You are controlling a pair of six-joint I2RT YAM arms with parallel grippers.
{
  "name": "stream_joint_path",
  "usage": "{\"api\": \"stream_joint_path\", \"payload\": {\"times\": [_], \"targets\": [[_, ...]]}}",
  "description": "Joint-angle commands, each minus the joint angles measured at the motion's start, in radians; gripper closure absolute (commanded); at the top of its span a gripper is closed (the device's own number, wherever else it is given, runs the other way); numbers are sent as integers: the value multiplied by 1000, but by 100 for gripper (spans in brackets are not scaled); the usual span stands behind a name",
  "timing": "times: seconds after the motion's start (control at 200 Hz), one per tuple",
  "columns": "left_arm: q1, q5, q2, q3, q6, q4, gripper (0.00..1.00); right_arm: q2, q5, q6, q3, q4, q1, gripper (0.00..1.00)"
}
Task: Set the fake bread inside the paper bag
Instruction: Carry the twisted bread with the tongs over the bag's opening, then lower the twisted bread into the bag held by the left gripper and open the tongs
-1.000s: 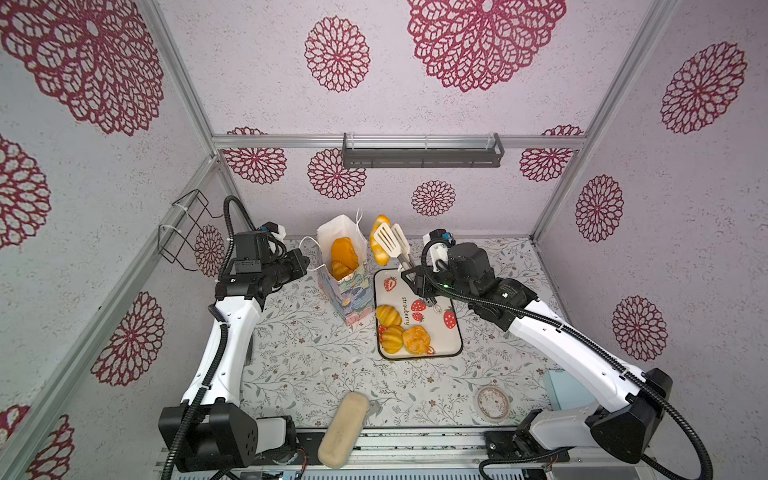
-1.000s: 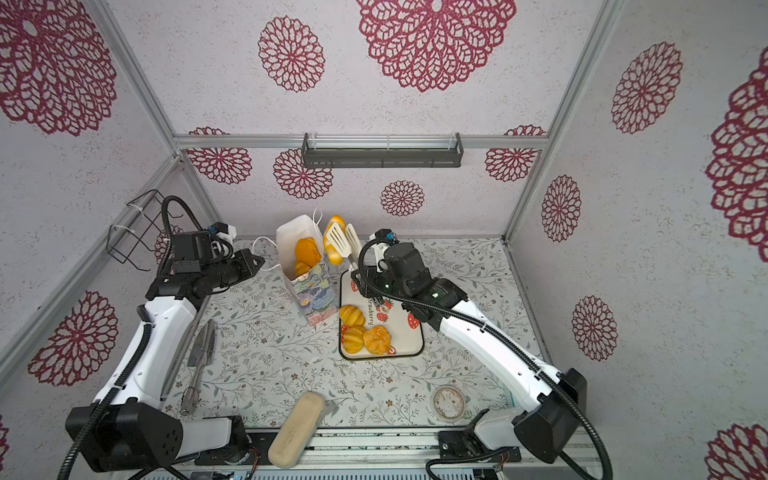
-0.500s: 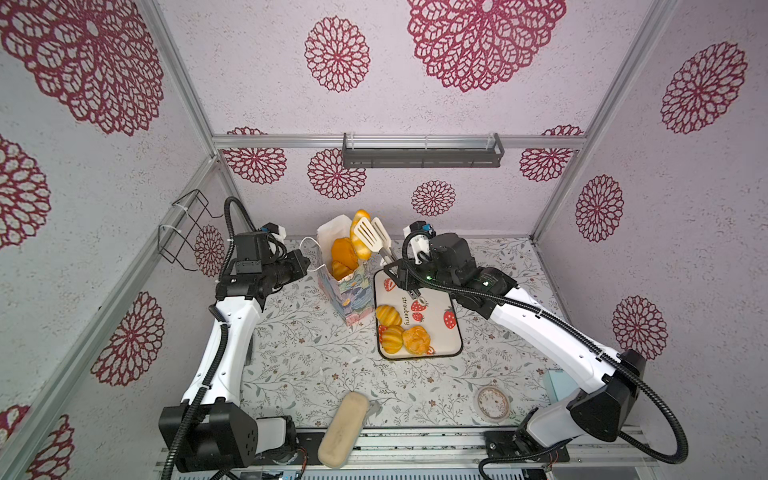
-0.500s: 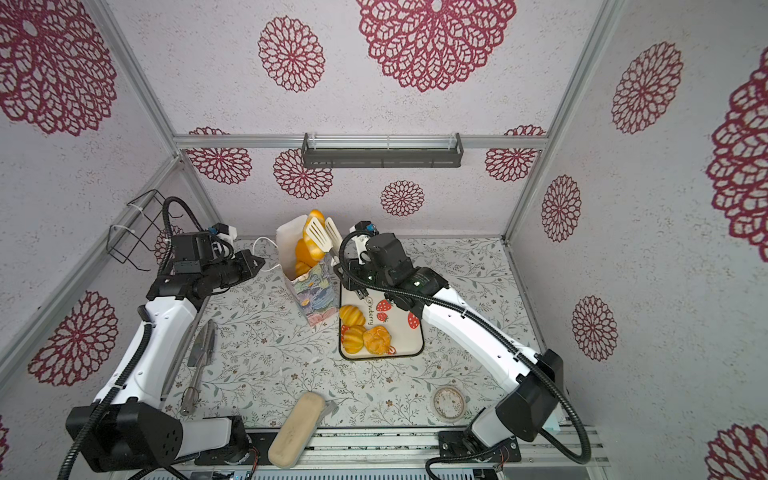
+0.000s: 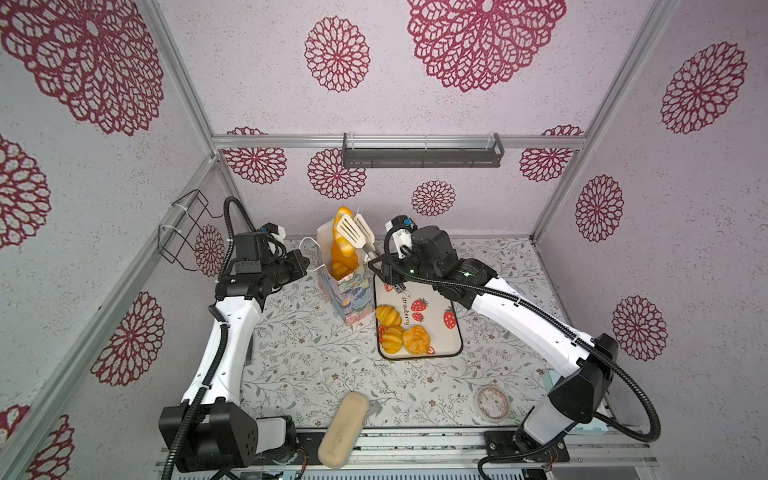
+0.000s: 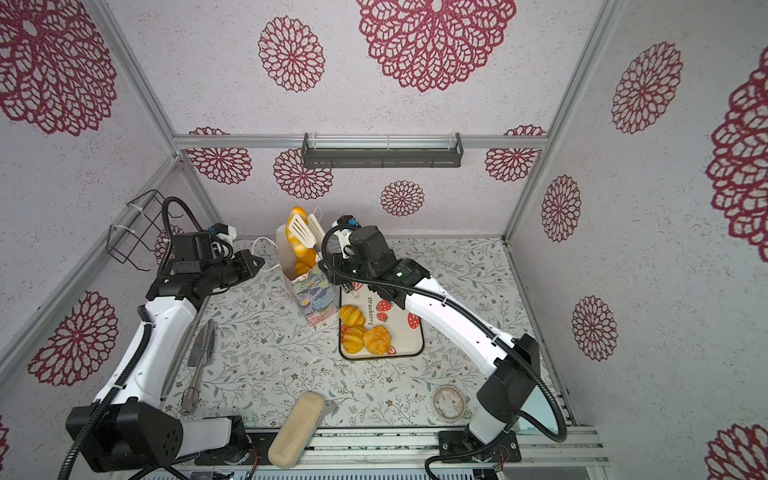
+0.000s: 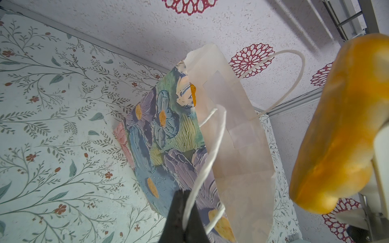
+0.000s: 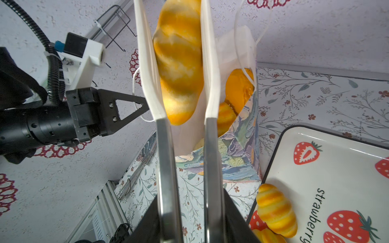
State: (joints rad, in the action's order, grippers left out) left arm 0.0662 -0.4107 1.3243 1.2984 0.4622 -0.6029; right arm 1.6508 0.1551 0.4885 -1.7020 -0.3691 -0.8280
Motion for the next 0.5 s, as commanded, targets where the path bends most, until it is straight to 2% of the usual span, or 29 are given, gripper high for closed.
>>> {"api": "stream_joint_path", "payload": {"times": [0.0,0.495], "targets": [[6,-13,-17,-8,2,18,100,-8,14,-25,-54,20,-11,61],[8,-14,-16,-8,4,20,100,-1,8,-22,-23,-3,-25,60]]}}
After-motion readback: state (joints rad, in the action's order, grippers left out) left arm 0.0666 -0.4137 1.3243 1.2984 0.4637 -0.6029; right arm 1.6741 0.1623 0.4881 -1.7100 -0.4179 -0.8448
